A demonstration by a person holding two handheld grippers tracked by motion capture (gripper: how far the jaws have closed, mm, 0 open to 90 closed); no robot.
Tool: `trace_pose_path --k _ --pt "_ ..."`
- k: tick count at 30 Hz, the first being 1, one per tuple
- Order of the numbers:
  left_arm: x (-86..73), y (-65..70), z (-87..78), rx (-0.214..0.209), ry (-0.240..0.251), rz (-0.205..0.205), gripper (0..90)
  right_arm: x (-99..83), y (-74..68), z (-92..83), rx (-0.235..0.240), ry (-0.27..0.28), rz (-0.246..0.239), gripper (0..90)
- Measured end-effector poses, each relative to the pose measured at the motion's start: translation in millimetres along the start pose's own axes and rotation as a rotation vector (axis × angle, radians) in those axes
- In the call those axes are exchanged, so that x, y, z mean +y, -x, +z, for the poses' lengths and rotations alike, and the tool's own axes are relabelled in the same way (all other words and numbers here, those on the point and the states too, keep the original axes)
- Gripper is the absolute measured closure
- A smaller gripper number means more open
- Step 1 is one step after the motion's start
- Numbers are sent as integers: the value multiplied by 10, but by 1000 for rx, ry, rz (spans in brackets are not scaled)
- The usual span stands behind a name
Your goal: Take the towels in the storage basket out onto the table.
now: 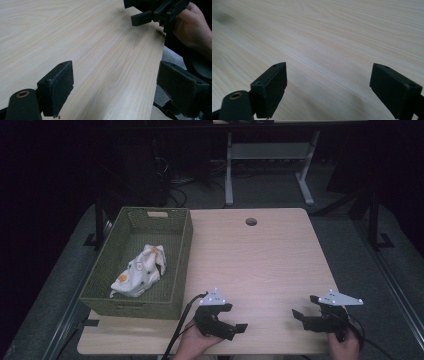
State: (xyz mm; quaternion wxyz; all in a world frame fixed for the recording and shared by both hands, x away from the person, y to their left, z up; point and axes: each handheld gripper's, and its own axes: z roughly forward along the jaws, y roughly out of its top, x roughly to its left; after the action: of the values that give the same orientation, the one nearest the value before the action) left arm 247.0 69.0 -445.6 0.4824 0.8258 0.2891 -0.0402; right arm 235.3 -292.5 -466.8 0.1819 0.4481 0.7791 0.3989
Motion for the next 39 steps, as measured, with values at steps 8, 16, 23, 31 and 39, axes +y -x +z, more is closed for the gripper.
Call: trace_pose_path --k 8,16,23,31,39 --pt "111 -12 -31 -19 -15 27 141 9 -19 17 -6 7 0 140" --pt "317 -41 -40 -50 -20 44 142 20 -39 32 4 0 -9 140" --pt "447 -122 -84 -68 -25 33 142 25 -45 27 7 1 -14 140" --pt "625 -148 -213 -76 -49 73 146 31 -50 35 10 0 -18 140" --pt "692 -129 -308 -71 -50 86 148 25 -61 35 11 -2 -22 140"
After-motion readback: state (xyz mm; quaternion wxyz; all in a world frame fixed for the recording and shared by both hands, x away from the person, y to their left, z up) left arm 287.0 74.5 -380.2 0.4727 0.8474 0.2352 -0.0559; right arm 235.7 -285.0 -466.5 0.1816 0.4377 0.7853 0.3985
